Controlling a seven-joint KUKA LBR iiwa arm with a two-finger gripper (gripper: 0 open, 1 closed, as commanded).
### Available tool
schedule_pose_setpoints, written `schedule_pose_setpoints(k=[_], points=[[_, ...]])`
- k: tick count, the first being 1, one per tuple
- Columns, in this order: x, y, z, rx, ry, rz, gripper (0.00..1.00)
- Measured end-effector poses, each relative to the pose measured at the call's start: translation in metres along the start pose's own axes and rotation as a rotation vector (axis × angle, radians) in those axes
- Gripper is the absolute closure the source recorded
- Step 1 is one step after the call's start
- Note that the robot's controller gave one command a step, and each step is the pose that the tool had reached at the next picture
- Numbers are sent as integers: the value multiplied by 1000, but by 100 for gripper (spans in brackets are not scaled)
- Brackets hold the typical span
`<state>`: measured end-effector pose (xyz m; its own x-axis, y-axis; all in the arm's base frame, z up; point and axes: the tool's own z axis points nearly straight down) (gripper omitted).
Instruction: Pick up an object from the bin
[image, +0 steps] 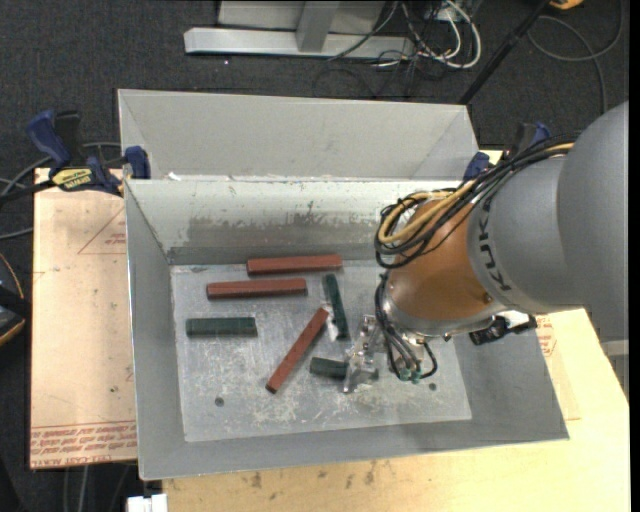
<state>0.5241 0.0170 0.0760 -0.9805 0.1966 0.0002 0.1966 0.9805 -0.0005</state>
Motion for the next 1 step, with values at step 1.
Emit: schedule_pose_setpoints(k=[1], points=[[0, 0, 0, 0, 0, 0, 100]])
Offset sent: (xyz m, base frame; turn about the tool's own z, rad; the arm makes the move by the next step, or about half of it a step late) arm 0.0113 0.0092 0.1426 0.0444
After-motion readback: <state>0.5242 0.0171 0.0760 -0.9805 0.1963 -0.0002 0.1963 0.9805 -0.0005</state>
